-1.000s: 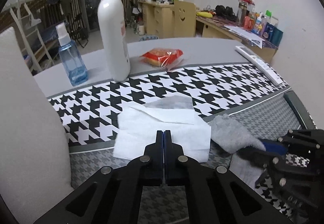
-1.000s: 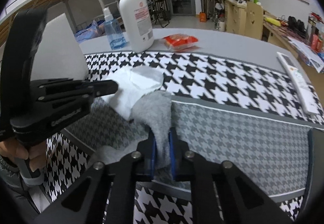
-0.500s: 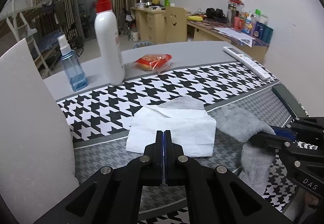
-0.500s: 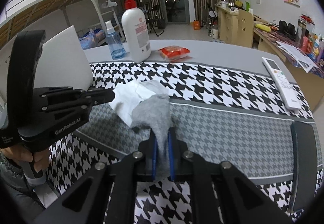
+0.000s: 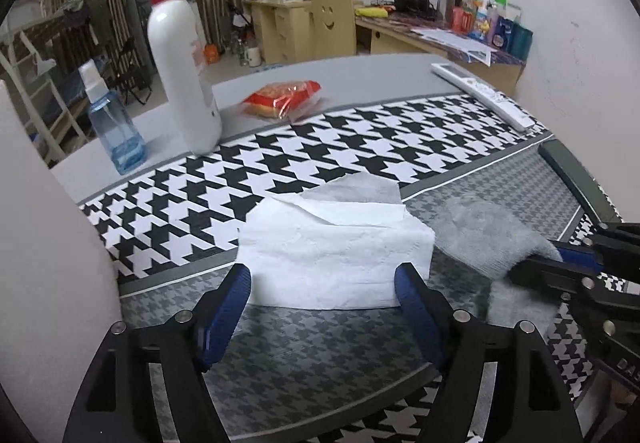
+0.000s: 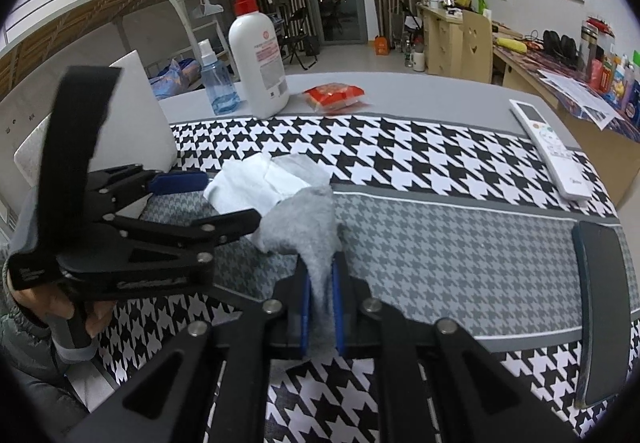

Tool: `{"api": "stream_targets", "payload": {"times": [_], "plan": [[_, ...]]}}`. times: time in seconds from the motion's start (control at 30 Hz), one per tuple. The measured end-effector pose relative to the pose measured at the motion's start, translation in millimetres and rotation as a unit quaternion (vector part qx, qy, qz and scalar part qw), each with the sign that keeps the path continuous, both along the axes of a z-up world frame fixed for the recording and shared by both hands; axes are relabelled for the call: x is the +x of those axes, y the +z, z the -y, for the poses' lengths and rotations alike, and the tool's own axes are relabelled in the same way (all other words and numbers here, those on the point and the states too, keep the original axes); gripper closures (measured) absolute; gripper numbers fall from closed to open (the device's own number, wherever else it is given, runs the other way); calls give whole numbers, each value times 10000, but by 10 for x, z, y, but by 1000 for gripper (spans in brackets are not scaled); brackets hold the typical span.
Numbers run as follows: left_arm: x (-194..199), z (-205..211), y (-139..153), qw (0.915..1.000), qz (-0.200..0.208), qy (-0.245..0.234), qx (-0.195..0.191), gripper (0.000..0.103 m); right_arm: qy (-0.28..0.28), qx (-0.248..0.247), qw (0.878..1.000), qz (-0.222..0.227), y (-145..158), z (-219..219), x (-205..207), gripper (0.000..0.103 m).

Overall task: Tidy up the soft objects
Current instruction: 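Close the left gripper on the tissue while the right gripper pinches the grey sock, then lift the tissue and sock and carry both over the white foam box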

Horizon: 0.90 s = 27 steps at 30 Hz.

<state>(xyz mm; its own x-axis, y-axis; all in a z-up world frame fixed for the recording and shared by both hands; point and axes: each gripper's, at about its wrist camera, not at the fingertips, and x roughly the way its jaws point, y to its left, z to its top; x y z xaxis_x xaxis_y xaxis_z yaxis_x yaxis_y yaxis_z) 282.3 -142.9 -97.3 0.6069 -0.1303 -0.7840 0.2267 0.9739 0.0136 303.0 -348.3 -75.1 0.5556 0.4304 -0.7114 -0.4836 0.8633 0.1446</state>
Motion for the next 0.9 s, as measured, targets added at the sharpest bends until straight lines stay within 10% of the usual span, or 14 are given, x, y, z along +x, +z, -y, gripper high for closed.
{"api": "stream_targets", "payload": {"times": [0.13,0.27,0.9], "plan": [[64,-15,-104,9998,-171,10,-54,44,-44,40,10000,-11,-4,31,-16,90],[71,-36,-73,9999,9,133,57,97,-70,60,10000,-17,-8,54,-40,90],[-394,-98,399,9972,732,-59,112,99,-155,132,9991,384,274,-17,-270,90]]}}
